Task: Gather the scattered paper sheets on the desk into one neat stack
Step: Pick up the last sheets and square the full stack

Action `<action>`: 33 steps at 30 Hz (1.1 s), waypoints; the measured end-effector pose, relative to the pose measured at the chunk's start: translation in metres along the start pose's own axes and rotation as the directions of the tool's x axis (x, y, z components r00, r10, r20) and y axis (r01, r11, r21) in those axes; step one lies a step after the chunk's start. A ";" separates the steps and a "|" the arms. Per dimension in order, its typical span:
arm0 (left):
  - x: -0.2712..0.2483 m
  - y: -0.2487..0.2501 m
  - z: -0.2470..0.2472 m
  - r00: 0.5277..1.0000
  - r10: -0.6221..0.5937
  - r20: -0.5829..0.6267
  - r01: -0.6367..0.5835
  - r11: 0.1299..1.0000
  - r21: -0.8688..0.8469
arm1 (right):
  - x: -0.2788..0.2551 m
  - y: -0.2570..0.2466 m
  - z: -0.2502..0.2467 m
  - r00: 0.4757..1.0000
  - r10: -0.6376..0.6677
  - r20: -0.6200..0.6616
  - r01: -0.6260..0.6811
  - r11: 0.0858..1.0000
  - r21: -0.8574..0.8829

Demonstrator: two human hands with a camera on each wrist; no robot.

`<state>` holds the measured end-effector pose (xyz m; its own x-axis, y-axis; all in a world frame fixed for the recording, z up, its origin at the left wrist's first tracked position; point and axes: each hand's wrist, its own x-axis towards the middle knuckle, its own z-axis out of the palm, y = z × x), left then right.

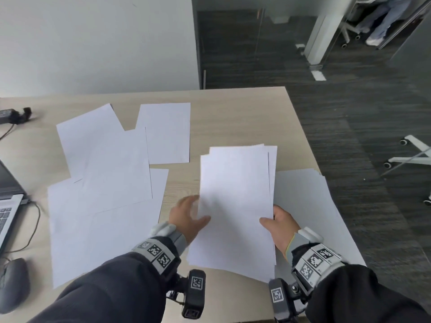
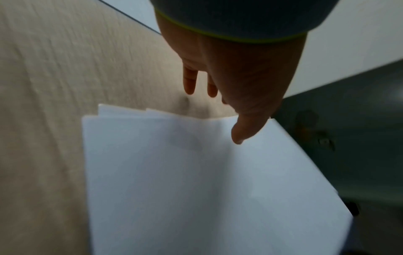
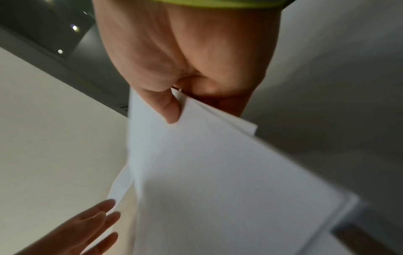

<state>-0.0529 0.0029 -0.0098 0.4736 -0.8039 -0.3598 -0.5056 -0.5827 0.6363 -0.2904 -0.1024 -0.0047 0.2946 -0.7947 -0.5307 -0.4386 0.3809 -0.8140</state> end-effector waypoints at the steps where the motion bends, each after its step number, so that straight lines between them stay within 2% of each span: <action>1: 0.002 0.003 -0.005 0.998 -0.049 -0.038 0.047 0.998 -0.049 | -0.002 -0.001 -0.002 1.000 -0.018 -0.002 0.018 1.000 0.025; 3: 0.006 0.010 -0.020 0.990 -0.138 -0.024 0.125 0.947 -0.295 | -0.009 -0.010 -0.006 0.998 -0.054 -0.013 0.055 0.996 0.068; 5: 0.011 0.016 -0.034 0.990 -0.133 0.039 0.132 0.826 -0.548 | -0.014 -0.018 -0.008 0.995 -0.099 0.009 0.097 0.990 0.098; 6: 0.014 0.018 -0.040 0.992 -0.109 0.067 0.127 0.777 -0.617 | -0.016 -0.022 -0.009 0.992 -0.121 0.019 0.119 0.988 0.103; 8: 0.013 0.026 -0.052 0.998 -0.050 0.042 0.065 0.725 -0.685 | -0.021 -0.031 -0.008 0.985 -0.169 0.027 0.164 0.979 0.123; 13: -0.006 0.038 -0.074 0.984 0.066 -0.165 -0.172 0.570 -0.803 | -0.032 -0.055 -0.002 0.969 -0.246 0.001 0.241 0.952 0.186; 16: -0.019 0.030 -0.075 0.975 0.076 -0.208 -0.213 0.580 -0.787 | -0.039 -0.064 0.001 0.958 -0.283 0.035 0.277 0.952 0.128; 18: -0.026 0.025 -0.071 0.978 0.063 -0.197 -0.194 0.610 -0.768 | -0.040 -0.062 0.004 0.968 -0.244 0.053 0.238 0.967 0.092; 22: -0.037 0.020 -0.059 0.985 0.043 -0.166 -0.148 0.704 -0.695 | -0.036 -0.049 0.011 0.982 -0.191 -0.010 0.191 0.982 -0.010; 24: -0.034 0.017 -0.055 0.985 0.044 -0.167 -0.134 0.808 -0.574 | -0.034 -0.048 0.010 0.982 -0.185 0.027 0.185 0.983 -0.015; 26: -0.030 0.022 -0.056 0.976 0.115 -0.182 -0.171 0.927 -0.332 | -0.033 -0.047 0.005 0.997 -0.066 0.036 0.067 0.998 -0.022; 27: -0.028 0.025 -0.056 0.968 0.149 -0.203 -0.195 0.953 -0.231 | -0.031 -0.045 0.001 1.000 -0.021 0.019 0.022 0.999 -0.028; 28: -0.026 0.029 -0.058 0.963 0.141 -0.228 -0.195 0.952 -0.238 | -0.033 -0.048 -0.002 0.998 -0.062 -0.012 0.062 0.997 -0.038; 30: -0.021 0.042 -0.058 0.968 0.103 -0.228 -0.185 0.908 -0.376 | -0.034 -0.053 -0.010 0.982 -0.166 -0.087 0.161 0.985 -0.057; 32: -0.015 0.059 -0.051 0.983 0.043 -0.177 -0.122 0.878 -0.464 | -0.034 -0.055 -0.021 0.976 -0.180 -0.125 0.185 0.982 0.029; 33: -0.010 0.071 -0.043 0.993 0.018 -0.114 -0.070 0.879 -0.471 | -0.033 -0.053 -0.032 0.976 -0.166 -0.139 0.174 0.984 0.049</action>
<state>-0.0621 -0.0251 0.0683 0.5433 -0.7955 -0.2684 -0.1381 -0.4000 0.9060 -0.3037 -0.1111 0.0640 0.2420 -0.9048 -0.3505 -0.3387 0.2597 -0.9044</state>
